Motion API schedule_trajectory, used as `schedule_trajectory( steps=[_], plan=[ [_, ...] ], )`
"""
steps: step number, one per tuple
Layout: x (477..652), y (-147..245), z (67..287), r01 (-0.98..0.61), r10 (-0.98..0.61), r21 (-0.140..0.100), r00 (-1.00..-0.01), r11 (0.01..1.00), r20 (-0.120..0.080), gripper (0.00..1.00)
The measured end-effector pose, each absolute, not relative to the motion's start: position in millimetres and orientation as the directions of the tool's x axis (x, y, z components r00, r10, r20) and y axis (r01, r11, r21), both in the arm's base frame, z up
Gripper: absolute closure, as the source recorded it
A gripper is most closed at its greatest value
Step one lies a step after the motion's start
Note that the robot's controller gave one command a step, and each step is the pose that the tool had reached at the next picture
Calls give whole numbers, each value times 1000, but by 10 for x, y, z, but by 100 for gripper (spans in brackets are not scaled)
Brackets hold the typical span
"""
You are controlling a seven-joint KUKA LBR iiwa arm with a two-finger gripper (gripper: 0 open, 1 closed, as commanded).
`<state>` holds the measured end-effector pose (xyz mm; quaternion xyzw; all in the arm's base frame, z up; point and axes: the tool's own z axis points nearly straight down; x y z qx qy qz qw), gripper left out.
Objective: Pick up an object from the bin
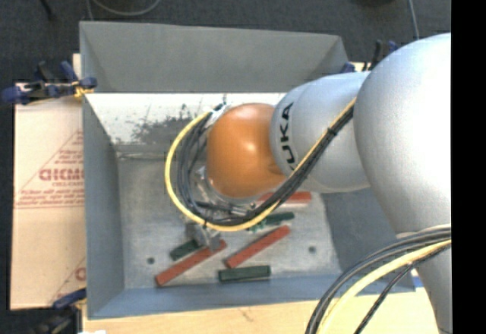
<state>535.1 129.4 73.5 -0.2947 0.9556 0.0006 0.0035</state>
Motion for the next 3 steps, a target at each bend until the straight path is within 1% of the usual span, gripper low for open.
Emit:
schedule_trajectory(
  steps=[1, 2, 3],
  plan=[
    [5339, 1296, 715, -563, -563, 1, -827, 827, -5, 0],
    [4861, 1086, 710, -563, -563, 1, -826, 826, -3, 0],
    [4883, 1090, 726, -561, -561, 0, -828, 828, -2, 100]
  ],
)
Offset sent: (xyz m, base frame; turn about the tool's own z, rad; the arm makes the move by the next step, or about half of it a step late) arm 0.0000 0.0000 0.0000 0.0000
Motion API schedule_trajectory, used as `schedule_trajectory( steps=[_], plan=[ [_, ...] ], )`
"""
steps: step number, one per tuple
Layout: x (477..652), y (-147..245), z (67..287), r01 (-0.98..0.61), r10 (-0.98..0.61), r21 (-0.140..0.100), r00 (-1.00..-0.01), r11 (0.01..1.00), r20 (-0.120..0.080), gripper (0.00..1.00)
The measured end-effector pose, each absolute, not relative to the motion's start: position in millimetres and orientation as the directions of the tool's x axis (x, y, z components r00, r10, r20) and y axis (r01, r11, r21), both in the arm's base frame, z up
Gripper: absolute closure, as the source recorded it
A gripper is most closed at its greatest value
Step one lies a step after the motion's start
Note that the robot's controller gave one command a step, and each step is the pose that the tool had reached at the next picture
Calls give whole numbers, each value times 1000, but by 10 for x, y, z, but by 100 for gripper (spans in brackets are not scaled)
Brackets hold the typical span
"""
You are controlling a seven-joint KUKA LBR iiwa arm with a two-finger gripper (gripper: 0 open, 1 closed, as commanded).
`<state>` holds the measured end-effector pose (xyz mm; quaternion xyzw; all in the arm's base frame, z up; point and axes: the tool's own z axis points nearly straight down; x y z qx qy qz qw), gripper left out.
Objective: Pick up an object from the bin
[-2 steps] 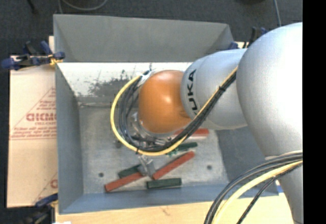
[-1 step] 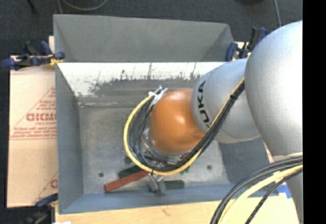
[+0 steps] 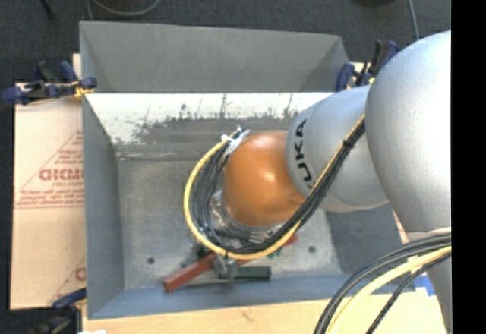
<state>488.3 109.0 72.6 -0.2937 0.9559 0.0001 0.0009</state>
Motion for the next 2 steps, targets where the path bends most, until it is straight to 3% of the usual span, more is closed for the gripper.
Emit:
schedule_trajectory(
  steps=[1, 2],
  plan=[
    [5196, 1757, 713, -423, -423, 2, -906, 906, -6, 100],
    [5123, 1834, 2261, -414, -414, -2, -910, 910, -11, 100]
  ],
)
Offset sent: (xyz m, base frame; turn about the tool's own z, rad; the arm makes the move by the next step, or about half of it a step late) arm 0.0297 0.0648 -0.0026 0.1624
